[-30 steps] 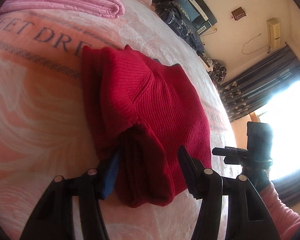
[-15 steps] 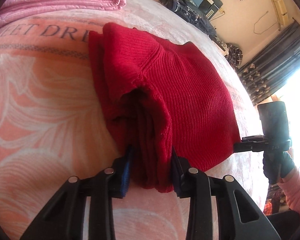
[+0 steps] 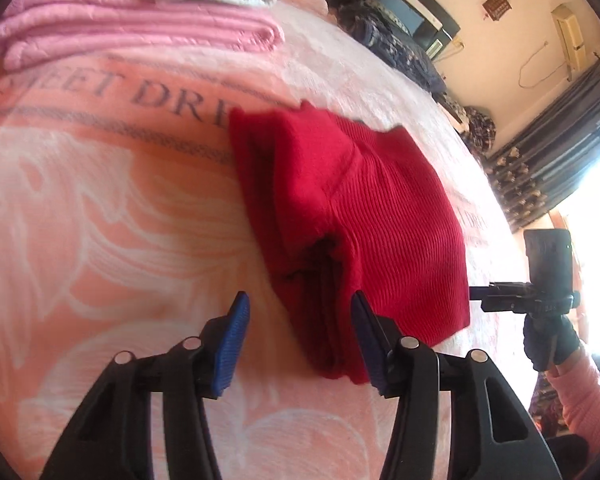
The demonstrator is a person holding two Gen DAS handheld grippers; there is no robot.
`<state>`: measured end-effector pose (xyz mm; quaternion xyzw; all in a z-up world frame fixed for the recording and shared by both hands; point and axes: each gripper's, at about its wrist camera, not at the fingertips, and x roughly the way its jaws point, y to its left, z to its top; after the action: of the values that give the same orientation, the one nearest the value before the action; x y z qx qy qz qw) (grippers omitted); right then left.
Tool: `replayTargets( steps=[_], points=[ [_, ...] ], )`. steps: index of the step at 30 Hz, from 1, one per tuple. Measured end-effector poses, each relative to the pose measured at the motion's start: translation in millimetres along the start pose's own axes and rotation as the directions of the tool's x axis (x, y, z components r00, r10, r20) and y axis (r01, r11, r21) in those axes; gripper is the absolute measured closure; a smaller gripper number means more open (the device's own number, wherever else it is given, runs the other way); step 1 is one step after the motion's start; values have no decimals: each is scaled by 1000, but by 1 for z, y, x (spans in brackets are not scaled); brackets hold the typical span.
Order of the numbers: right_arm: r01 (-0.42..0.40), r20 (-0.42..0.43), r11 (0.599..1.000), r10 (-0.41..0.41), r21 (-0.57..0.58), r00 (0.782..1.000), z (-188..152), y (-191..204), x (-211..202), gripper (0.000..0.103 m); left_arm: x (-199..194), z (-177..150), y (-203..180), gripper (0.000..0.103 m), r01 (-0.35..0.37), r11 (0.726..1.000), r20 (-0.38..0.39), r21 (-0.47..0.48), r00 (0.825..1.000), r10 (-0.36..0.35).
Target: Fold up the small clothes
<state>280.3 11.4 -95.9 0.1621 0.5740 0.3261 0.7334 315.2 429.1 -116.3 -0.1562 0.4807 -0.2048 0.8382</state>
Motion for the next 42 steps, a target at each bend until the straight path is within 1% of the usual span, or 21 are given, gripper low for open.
replayTargets(
  steps=[3,5,6,9,11,14,19,21,22,23,24,25,27,29,31,32,34,37,39,40,42],
  points=[
    [5,46,1000,-6,29,999,7,-10,-14,55,-20,30,10,51,-55,998,96,-22,994,57],
    [7,58,999,-9,35,998,9,-11,-17,55,-15,59,0,51,-70,997,118,18,991,68],
    [5,59,999,-7,36,998,10,-10,-16,55,-7,75,-8,51,-57,998,116,41,992,52],
    [-1,51,1000,0,24,999,10,-5,-11,55,32,120,-40,50,-13,994,65,109,998,6],
    [-3,47,1000,3,13,999,10,-2,-8,55,60,140,-55,50,-14,992,26,124,1000,10],
    [-9,45,1000,9,11,999,10,-2,-6,55,98,154,-61,50,-28,993,-31,115,999,31],
    [-22,81,998,18,59,997,13,-27,-16,55,126,152,-58,50,-45,994,-85,99,995,54],
    [-27,88,995,19,93,996,14,-37,-16,55,130,151,-64,49,-32,992,-88,126,995,43],
    [-25,91,994,15,109,996,15,-42,-15,55,133,151,-67,50,-41,988,-93,151,994,55],
    [-25,94,992,13,123,995,15,-45,-15,55,136,150,-69,59,-67,983,-100,172,991,85],
    [-29,96,991,16,134,995,15,-47,-15,55,140,149,-69,82,-95,979,-109,181,987,117],
    [-33,98,989,20,141,995,15,-48,-14,55,141,149,-68,86,-106,979,-113,176,985,128],
    [-30,98,989,16,142,995,16,-46,-13,55,134,147,-64,88,-80,987,-75,140,993,91],
    [-24,95,990,11,141,995,16,-45,-12,55,117,144,-61,90,-106,987,21,121,994,104],
    [-24,92,990,12,138,996,18,-44,-11,55,93,137,-56,94,-121,988,140,100,984,106],
    [-21,90,990,9,138,996,19,-44,-9,55,87,134,-52,97,-153,983,165,99,977,135],
    [-21,86,989,9,143,996,22,-45,-5,55,93,137,-39,97,-173,982,119,80,979,163],
    [-22,68,991,14,129,998,26,-41,1,55,101,137,-30,94,-108,992,74,62,992,103],
    [-14,61,993,7,113,998,26,-38,2,55,97,139,-33,76,-112,992,74,55,991,108],
    [-11,60,994,4,108,998,26,-37,2,55,92,140,-35,73,-110,992,84,59,991,104],
    [-10,65,994,3,108,998,24,-37,0,55,74,138,-39,71,-134,988,128,77,984,123]
  ],
)
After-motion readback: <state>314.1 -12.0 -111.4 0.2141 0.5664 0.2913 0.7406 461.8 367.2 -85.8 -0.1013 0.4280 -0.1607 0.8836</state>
